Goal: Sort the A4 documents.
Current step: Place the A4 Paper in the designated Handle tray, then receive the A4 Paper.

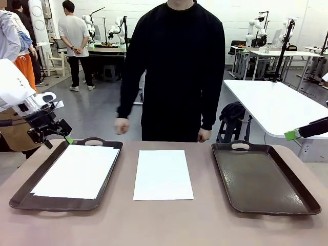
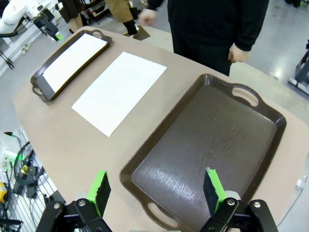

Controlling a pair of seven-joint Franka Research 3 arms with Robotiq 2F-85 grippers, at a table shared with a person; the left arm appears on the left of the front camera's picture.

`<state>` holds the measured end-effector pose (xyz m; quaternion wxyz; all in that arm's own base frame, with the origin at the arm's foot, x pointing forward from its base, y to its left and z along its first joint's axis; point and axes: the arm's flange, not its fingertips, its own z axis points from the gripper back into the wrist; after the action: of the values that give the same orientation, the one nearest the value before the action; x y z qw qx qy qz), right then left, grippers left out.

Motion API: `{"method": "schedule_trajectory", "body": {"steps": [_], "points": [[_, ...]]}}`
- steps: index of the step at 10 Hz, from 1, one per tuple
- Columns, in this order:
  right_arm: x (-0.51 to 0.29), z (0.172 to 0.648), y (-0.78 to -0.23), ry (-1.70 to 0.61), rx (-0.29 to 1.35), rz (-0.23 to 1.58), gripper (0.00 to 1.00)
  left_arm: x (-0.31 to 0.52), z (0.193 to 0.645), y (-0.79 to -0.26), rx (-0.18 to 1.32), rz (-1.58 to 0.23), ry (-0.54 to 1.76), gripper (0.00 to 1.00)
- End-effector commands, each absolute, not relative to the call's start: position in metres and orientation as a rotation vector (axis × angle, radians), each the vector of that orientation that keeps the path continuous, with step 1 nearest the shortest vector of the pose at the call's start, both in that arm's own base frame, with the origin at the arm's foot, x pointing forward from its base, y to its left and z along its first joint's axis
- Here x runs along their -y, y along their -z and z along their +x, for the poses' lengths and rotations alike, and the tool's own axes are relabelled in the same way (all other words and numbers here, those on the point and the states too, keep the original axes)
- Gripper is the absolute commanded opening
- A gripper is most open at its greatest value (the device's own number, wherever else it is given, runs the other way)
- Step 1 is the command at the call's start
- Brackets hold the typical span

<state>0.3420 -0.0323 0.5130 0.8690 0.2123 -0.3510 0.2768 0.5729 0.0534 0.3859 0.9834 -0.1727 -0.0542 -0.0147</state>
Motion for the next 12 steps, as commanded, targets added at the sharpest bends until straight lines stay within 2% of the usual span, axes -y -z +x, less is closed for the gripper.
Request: {"method": "schedule_trajectory", "body": {"steps": [1, 12], "points": [[0.0312, 0.3439, -0.5107, -0.585, 0.736, 0.468, 1.0, -0.0578, 0.5777, -0.3746, 0.092, -0.331, 0.036, 1.0], [0.0312, 0.3439, -0.5107, -0.585, 0.736, 0.468, 1.0, -0.0578, 0.5777, -0.3746, 0.092, -0.331, 0.036, 1.0]]}}
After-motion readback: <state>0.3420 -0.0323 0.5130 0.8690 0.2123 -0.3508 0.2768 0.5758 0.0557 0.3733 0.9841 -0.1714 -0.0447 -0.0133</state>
